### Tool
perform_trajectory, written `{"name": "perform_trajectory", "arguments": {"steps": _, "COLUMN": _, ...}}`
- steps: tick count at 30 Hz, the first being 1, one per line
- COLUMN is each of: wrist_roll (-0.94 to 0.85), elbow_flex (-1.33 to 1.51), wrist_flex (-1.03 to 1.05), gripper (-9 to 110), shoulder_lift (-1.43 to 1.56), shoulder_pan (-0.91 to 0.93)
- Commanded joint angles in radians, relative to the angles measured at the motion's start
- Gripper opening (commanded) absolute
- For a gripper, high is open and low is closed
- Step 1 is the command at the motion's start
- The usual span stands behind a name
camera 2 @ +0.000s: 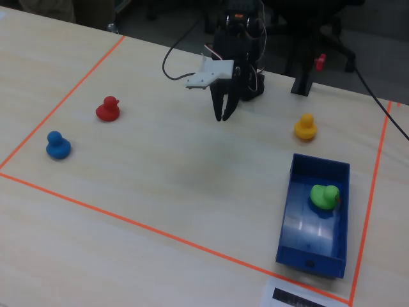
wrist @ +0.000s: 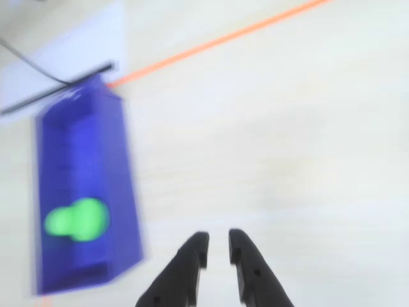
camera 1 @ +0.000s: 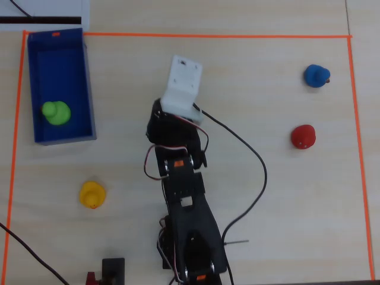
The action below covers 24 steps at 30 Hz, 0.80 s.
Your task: Grasp green duck and put it into box.
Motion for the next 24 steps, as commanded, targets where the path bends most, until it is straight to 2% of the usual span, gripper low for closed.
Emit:
{"name": "perform_trajectory", "arguments": {"steps": 1, "wrist_roll": -0.049, "elbow_flex": 0.52, "wrist_flex": -0.137, "gripper": 0, "shoulder_lift": 0.322, "shoulder_pan": 0.044}}
{"name": "perform_trajectory", "arguments": {"steps": 11, "wrist_roll": -0.044, "elbow_flex": 0.787, "wrist_flex": -0.003, "gripper": 0, "shoulder_lift": 0.595, "shoulder_pan": 0.031}}
{"name": "perform_trajectory", "arguments": {"steps": 18, "wrist_roll": -0.049, "elbow_flex": 0.802, "wrist_flex": 0.365, "gripper": 0, "shoulder_lift": 0.874, "shoulder_pan": 0.021}}
{"name": "perform_trajectory", "arguments": {"steps": 24, "wrist_roll": -0.06, "elbow_flex": 0.804, "wrist_flex": 0.486, "gripper": 0, "shoulder_lift": 0.893, "shoulder_pan": 0.02}}
